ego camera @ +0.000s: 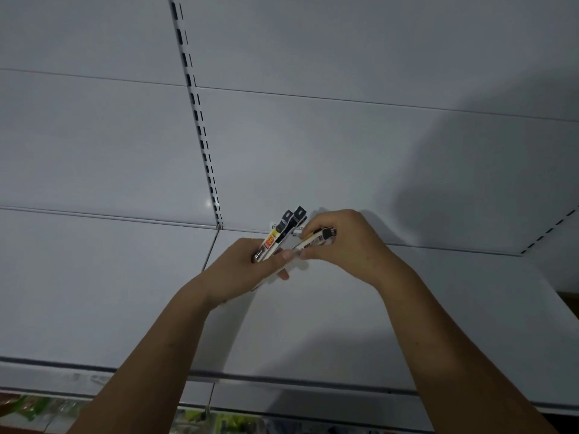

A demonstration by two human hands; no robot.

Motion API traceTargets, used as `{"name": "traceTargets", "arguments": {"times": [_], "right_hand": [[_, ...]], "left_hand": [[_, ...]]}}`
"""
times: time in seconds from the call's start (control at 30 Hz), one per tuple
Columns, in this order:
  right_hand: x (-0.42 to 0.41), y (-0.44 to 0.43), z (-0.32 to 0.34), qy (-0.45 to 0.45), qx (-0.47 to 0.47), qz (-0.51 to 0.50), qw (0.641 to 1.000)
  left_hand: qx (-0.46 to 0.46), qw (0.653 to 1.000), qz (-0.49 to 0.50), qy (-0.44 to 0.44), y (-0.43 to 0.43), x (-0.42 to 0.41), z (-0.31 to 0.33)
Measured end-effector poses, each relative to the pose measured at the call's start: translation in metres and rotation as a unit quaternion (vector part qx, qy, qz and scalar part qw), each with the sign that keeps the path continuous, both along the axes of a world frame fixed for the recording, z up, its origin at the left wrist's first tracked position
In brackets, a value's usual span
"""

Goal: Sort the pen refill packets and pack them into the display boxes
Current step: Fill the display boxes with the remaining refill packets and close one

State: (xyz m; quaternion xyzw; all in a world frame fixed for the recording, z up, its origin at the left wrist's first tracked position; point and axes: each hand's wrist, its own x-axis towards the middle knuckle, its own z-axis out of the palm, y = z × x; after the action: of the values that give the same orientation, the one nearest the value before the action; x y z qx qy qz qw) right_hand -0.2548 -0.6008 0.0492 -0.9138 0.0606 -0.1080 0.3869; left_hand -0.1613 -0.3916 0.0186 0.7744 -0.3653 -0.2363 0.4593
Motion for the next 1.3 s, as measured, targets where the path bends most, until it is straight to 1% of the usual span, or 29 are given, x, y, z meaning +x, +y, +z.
{"name": "traceTargets", "arguments": {"times": [0.1,0.27,0.37,0.43,0.5,0.53,0.57,0.63,0.7,0.83,1.03,1.13,1.3], "right_hand": [[0.001,0.01,-0.005,-0.028,0.018,0.009,0.999],[0.007,0.025,-0.016,-0.079,0.048,-0.024,0.995],[0.011,0.026,-0.024,-0.103,0.064,-0.033,0.992],[0.014,0.023,-0.029,-0.11,0.079,-0.04,0.99],[0.016,0.015,-0.035,-0.11,0.093,-0.067,0.987],[0.018,0.009,-0.04,-0.108,0.081,-0.086,0.987],[0.02,0.002,-0.045,-0.104,0.044,-0.106,0.988],[0.024,-0.011,-0.055,-0.085,-0.065,-0.125,0.986],[0.028,-0.019,-0.064,-0.044,-0.141,-0.121,0.982],[0.035,-0.02,-0.083,0.026,-0.212,-0.127,0.969],[0.043,-0.016,-0.089,0.041,-0.275,-0.138,0.951],[0.042,-0.017,-0.088,0.015,-0.276,-0.135,0.951],[0.03,-0.024,-0.09,-0.037,-0.252,-0.205,0.945]], "left_hand": [[0.019,1.0,-0.021,-0.009,-0.002,-0.002,-0.006],[0.007,0.998,0.028,0.058,-0.006,-0.003,-0.007],[-0.003,0.997,0.018,0.078,-0.005,-0.002,-0.008],[0.005,0.997,0.022,0.074,-0.005,-0.004,-0.006],[-0.012,0.992,0.035,0.119,-0.003,-0.006,-0.006],[-0.024,0.989,0.039,0.142,-0.002,-0.007,-0.007],[-0.03,0.988,0.042,0.144,0.0,-0.006,-0.009],[-0.035,0.993,0.056,0.097,0.003,-0.002,-0.014],[-0.044,0.993,0.086,0.065,0.004,0.0,-0.019],[-0.07,0.985,0.14,0.073,0.005,0.006,-0.024],[-0.078,0.979,0.177,0.071,0.007,0.012,-0.029],[-0.075,0.979,0.181,0.055,0.008,0.012,-0.03],[-0.072,0.978,0.193,0.026,0.004,0.016,-0.035]]}}
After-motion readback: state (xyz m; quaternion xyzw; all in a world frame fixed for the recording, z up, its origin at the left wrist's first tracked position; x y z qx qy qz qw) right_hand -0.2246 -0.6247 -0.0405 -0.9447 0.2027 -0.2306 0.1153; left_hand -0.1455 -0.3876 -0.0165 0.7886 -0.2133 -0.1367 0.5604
